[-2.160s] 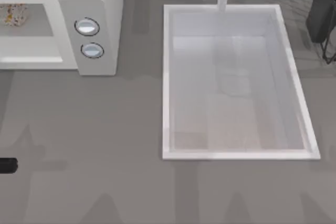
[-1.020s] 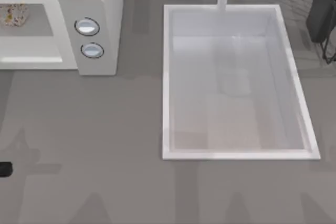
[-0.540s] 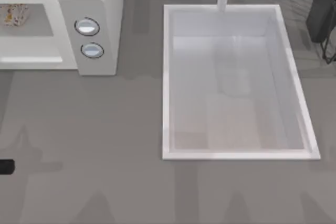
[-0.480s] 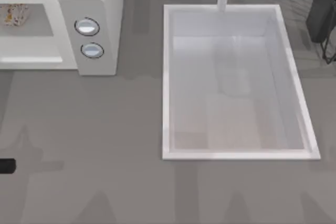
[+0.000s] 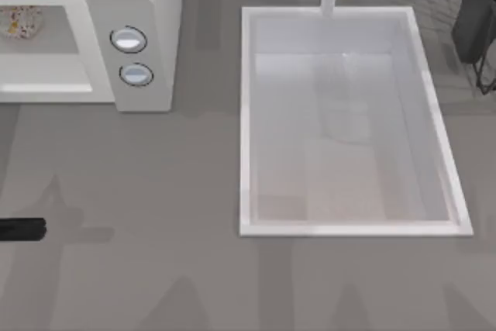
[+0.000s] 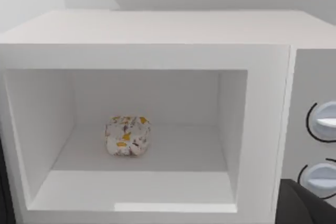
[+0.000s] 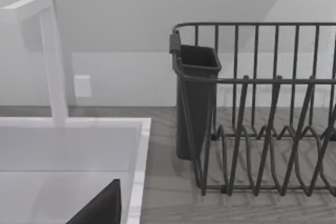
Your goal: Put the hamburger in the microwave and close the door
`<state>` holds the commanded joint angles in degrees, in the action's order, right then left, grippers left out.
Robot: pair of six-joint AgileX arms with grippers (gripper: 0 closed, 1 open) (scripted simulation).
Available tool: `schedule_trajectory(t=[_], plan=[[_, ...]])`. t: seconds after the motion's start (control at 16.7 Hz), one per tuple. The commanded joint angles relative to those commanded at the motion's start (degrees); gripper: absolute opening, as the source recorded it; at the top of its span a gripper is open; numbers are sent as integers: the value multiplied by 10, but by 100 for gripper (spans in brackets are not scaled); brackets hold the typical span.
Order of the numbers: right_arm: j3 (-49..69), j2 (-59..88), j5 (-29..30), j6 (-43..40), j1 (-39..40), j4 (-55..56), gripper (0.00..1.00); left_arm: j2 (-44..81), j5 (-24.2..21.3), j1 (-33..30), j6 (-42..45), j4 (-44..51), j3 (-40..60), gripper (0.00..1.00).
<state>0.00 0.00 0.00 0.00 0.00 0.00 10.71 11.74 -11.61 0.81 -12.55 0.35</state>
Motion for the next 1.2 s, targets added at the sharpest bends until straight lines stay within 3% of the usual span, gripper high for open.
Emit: schedule_trajectory(t=[0.18, 0.6, 0.84, 1.2], plan=[[0, 0, 0, 0, 0, 0, 100, 19, 27, -27, 1, -12, 7, 0], [0, 0, 0, 0, 0, 0, 100, 32, 8, -9, 17, -3, 23, 0], [0, 0, 0, 0, 0, 0, 100, 124, -86, 92, 101, 52, 129, 0], [0, 0, 0, 0, 0, 0, 100, 419, -261, 334, 280, 227, 360, 0]])
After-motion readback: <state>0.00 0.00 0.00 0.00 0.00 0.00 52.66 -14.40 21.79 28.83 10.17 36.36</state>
